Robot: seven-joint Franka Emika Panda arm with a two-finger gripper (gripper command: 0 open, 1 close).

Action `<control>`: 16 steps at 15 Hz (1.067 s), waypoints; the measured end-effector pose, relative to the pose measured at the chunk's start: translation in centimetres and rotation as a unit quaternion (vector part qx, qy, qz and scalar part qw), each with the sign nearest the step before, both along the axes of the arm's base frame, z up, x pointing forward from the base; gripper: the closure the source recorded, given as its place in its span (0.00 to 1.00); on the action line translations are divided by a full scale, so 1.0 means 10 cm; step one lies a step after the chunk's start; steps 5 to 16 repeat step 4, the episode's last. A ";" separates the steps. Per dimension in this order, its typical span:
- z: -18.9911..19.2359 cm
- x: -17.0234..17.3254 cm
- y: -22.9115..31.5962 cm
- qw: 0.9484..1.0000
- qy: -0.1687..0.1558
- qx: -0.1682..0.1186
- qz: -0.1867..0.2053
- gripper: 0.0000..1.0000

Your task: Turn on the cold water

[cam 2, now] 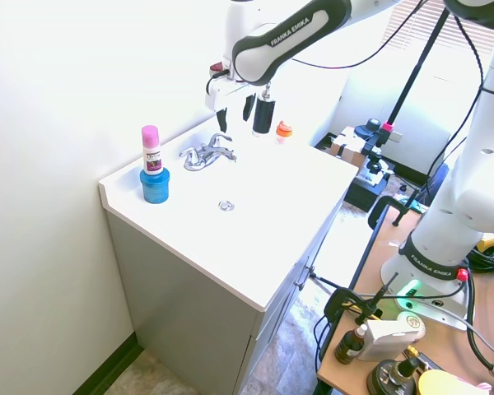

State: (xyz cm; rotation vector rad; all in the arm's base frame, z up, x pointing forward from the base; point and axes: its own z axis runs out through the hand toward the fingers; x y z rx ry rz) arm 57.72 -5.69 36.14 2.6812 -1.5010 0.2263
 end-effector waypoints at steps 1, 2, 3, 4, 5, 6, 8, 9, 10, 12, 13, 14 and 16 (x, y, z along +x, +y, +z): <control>0.07 -0.11 0.04 1.000 0.006 0.017 0.004 0.00; 0.14 -0.23 0.06 0.999 0.011 0.033 0.009 0.00; 0.20 -0.34 0.06 0.999 0.015 0.046 0.014 0.00; 0.24 -0.45 0.06 0.998 0.022 0.058 0.019 0.00; 0.24 -0.45 0.06 0.998 0.022 0.058 0.019 0.00; 0.24 -0.45 0.06 0.998 0.022 0.058 0.019 0.00; 0.24 -0.45 0.06 0.998 0.022 0.058 0.019 0.00; 0.24 -0.45 0.06 0.998 0.022 0.058 0.019 0.00; 0.24 -0.45 0.06 0.998 0.022 0.058 0.019 0.00; 0.24 -0.45 0.06 0.998 0.022 0.058 0.019 0.00; 0.24 -0.45 0.06 0.998 0.022 0.058 0.019 0.00; 0.24 -0.45 0.06 0.998 0.022 0.058 0.019 0.00; 0.24 -0.45 0.06 0.998 0.022 0.058 0.019 0.00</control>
